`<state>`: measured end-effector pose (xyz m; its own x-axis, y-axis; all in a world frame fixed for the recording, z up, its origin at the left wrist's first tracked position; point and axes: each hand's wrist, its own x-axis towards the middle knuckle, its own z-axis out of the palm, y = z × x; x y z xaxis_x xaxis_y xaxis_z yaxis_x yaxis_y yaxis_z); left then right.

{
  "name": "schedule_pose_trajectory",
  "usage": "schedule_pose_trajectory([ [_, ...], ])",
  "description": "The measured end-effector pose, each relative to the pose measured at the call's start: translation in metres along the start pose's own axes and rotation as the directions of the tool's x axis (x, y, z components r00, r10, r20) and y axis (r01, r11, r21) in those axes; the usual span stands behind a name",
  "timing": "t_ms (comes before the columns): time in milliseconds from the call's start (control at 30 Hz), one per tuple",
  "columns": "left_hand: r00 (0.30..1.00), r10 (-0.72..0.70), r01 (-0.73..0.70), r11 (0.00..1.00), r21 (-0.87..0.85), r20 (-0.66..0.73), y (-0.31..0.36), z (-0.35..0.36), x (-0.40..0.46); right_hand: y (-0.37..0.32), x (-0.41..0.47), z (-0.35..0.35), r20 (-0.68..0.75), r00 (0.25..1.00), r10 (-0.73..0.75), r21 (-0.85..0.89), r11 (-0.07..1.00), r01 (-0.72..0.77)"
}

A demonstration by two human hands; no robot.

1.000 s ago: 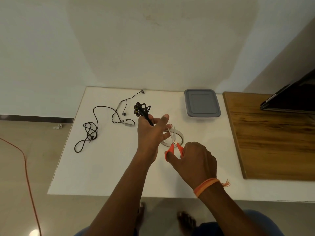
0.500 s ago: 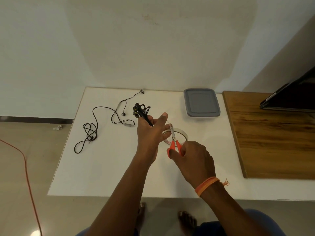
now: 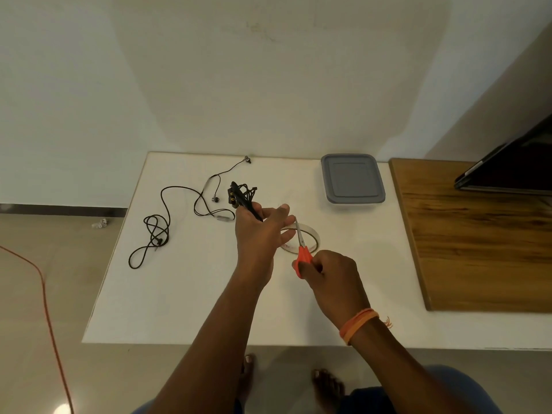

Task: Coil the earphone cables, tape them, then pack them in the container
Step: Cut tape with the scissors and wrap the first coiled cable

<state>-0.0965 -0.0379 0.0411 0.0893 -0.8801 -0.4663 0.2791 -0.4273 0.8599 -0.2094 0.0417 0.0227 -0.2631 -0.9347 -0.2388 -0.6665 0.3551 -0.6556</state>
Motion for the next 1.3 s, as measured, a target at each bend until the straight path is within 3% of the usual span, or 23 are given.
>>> schedule_pose_trajectory([
  [200,0.999,-0.05,0.048,0.992,-0.121,-0.012,0.001,-0.005,0.001,0.005,0.001,-0.001,-0.017,1.0,-0.024,-0.094,0.995,0.023],
  [367,0.993,-0.117,0.117,0.974,-0.192,0.009,0.0,-0.006,0.005,0.005,0.003,-0.003,-0.005,1.0,0.009,-0.033,0.999,-0.009],
  [533,0.997,-0.077,0.077,0.982,-0.174,0.007,0.002,-0.008,0.006,0.009,0.012,-0.018,0.166,0.959,0.232,0.236,0.935,-0.267],
  [600,0.997,-0.07,0.071,0.984,-0.166,0.013,0.002,-0.008,0.005,0.016,0.016,-0.026,0.214,0.935,0.283,0.267,0.904,-0.335],
  [700,0.998,-0.062,0.066,0.983,-0.173,0.025,0.001,-0.007,0.006,0.032,0.024,-0.038,0.175,0.925,0.338,0.264,0.889,-0.375],
  [767,0.997,-0.064,0.07,0.982,-0.174,0.039,0.001,-0.006,0.006,0.047,0.031,-0.045,0.125,0.914,0.386,0.211,0.89,-0.404],
  [933,0.996,-0.078,0.085,0.983,-0.163,0.053,0.0,-0.004,0.004,0.08,0.045,-0.061,-0.01,0.913,0.408,-0.149,0.902,-0.405],
  [1100,0.992,-0.093,0.107,0.98,-0.168,0.087,-0.002,-0.004,0.005,0.089,0.052,-0.063,-0.144,0.95,0.276,-0.34,0.888,-0.309],
  [1300,0.988,-0.111,0.127,0.977,-0.171,0.105,-0.001,-0.005,0.005,0.085,0.053,-0.05,-0.144,0.964,0.223,-0.49,0.83,-0.265],
])
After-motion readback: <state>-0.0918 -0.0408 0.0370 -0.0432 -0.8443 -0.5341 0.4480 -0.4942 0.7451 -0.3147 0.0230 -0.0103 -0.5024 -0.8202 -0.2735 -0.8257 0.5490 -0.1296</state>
